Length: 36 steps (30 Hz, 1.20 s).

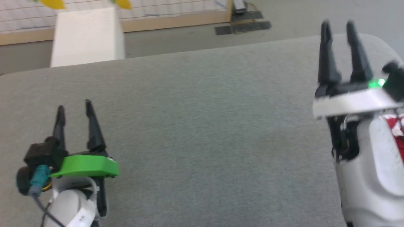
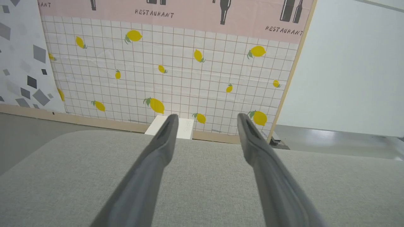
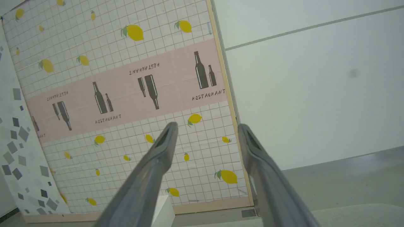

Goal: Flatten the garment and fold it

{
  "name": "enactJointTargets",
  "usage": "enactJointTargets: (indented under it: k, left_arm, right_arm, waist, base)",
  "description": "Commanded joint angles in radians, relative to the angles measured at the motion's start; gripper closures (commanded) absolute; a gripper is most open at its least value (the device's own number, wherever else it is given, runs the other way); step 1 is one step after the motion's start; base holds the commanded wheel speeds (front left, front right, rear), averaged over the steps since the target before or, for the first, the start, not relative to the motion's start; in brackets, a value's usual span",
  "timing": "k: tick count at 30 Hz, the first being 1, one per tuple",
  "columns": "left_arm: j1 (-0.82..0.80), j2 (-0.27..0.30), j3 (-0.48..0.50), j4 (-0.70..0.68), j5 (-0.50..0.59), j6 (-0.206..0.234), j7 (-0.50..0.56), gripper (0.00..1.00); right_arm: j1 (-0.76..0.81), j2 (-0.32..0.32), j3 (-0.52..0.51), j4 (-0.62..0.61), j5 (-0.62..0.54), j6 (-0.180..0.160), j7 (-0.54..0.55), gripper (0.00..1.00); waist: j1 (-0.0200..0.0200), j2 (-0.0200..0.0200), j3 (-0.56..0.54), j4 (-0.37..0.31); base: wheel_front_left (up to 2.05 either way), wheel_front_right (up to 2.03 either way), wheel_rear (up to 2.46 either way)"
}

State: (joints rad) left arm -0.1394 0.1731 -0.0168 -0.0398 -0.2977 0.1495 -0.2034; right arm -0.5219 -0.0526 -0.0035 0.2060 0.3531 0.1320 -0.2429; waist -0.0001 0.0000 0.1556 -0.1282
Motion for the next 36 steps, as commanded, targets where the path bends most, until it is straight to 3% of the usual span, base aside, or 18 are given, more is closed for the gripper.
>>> enactJointTargets:
  k: [1,11,29,36]
  left_arm:
    - [-0.020,-0.009,-0.009,0.018,-0.002,-0.006,-0.008,0.00]
    - [-0.036,-0.039,-0.052,0.129,0.017,-0.014,-0.041,0.00]
    - [0.063,-0.078,-0.124,0.242,0.005,-0.066,-0.056,0.00]
    - [0.090,-0.084,-0.128,0.264,0.003,-0.066,-0.058,0.00]
  right_arm:
    - [0.042,0.002,0.005,-0.003,-0.006,-0.001,-0.009,0.00]
    - [0.262,0.002,-0.006,-0.037,-0.042,-0.001,-0.018,0.00]
    - [0.486,0.002,-0.038,-0.053,-0.093,-0.001,-0.019,0.00]
    - [0.531,0.002,-0.016,-0.016,-0.130,-0.001,-0.019,0.00]
  waist:
    - [0.0001,0.0000,-0.040,0.083]
    - [0.0001,0.0000,-0.087,0.148]
    - [0.0001,0.0000,-0.152,0.164]
    - [0.0001,0.0000,-0.160,0.155]
  base:
    - [0.00,0.00,0.00]
    - [0.00,0.00,0.00]
    - [0.00,0.00,0.00]
    - [0.00,0.00,0.00]
